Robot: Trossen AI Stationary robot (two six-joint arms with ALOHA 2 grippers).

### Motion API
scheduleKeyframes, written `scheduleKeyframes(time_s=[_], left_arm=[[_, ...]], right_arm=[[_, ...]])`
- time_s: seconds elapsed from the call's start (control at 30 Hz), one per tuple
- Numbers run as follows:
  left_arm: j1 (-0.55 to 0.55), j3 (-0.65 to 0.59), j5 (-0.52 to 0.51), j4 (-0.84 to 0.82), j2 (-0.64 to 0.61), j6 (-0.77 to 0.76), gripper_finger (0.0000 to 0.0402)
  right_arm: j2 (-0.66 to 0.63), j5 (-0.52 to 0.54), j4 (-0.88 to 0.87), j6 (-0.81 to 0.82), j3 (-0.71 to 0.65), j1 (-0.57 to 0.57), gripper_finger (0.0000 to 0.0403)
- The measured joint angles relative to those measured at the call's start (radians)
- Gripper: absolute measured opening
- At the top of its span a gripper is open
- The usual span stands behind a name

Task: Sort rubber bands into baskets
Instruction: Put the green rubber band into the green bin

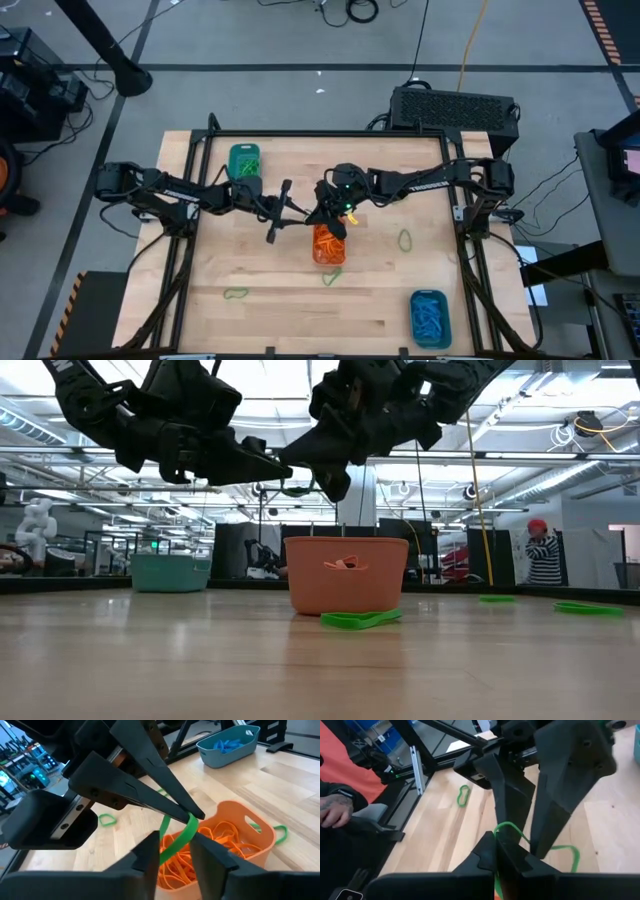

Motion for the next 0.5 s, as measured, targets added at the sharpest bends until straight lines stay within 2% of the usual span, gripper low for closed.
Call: scheduleKeyframes(time_s=[0.2,0.3,0.5], left_arm=[[0.000,0.000,-0.001,-0.001,0.000,-0.001,0.0017],[0.001,0.000,-0.009,-0.007,0.000,-0.001,0.0010],[0.001,0.000,-0.073,-0.047,-0.012,-0.052,0.0005]], right_arm=[[0.000,0.043,-0.002,0.000,0.000,0.000,0.0007],[0.000,0.091,-0.014,0.000,0.000,0.002,0.0027],[-0.001,0.107,-0.026,-0.043,0.001,0.001,0.0092]])
